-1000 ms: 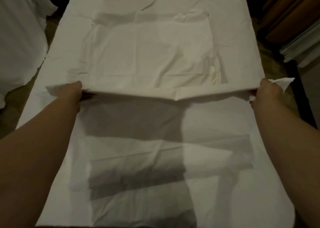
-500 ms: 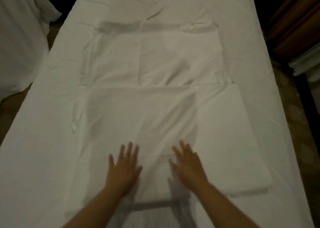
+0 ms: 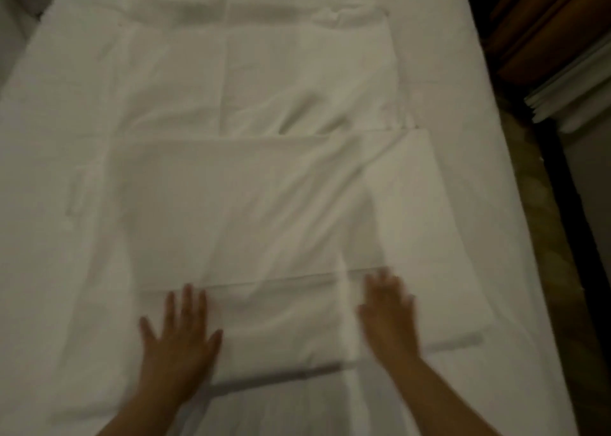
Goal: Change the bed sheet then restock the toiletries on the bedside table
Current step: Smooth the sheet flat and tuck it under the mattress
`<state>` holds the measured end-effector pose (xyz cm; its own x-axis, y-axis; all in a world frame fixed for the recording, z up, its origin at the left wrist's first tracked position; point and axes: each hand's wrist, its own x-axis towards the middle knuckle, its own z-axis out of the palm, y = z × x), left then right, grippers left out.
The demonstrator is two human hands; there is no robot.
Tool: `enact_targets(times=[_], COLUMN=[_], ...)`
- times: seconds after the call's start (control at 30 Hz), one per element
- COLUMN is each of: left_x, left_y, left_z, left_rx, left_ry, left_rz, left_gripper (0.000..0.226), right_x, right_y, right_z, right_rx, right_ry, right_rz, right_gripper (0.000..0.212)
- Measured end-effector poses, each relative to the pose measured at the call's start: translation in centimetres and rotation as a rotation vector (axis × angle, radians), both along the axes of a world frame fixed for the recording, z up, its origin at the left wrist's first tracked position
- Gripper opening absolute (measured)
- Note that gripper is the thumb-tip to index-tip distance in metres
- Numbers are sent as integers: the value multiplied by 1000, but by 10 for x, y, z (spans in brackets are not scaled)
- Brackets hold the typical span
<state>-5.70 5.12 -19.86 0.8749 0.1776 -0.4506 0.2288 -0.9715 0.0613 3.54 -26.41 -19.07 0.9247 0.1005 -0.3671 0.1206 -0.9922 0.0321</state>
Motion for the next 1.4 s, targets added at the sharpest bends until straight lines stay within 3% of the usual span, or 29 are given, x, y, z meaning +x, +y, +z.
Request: enact_targets(times=[0.1,0.13,0.33,0.43,0.53,0.6,0.67,0.77,0.93,1.07,1.13,1.2,1.27,1.33,1.4], left_x=[5,5,-13,-17,-6,13,28,34,2,-54,-70,-75,-76,-74,-73], left_y=[-81,-95,-102,-155,-212,-227,-231,-231,-251,-307,-323,-322,-306,-281,-247], left_z=[-22,-28,-45,-38,-33,-30,-26,-13,7,-1,-5,-5,-3,-4,-11], left_rx=[-73,-90,16,-57,-122,-104,-82,-120,-218,-244,-241,-250,-234,-186,-111], left_ry=[-38,-72,-183,-286,-352,-367,-413,-505,-566,-418,-407,-375,-320,-239,-199], left_rz=[-253,-281,-233,-375,-464,-440,-475,-514,-571,-594,-623,-625,-578,-473,-379], left_gripper=[65,64,80,94,85,68,56,47,46,43,40,40,49,65,74], right_x=[-37,-38,-34,-44,-33,-18,0,13,-30,-98,-122,-131,-128,-117,-107], right_y=[23,7,-153,-144,-132,-137,-140,-147,-177,-224,-236,-231,-225,-203,-159], right_z=[-16,-15,-20,-8,-4,-7,-2,14,24,17,18,21,12,16,14], right_rx=[130,152,-64,292,814,1180,1460,1528,1436,1198,1036,767,602,409,388], right_ry=[35,65,35,-196,-379,-286,-98,-27,-177,-214,-198,-303,-382,-331,-260], right_rz=[283,288,-58,-454,-1292,-1640,-1739,-1714,-1711,-1872,-1812,-1517,-1217,-970,-656], right_gripper=[54,55,65,59,64,52,34,29,33,38,38,37,53,67,69])
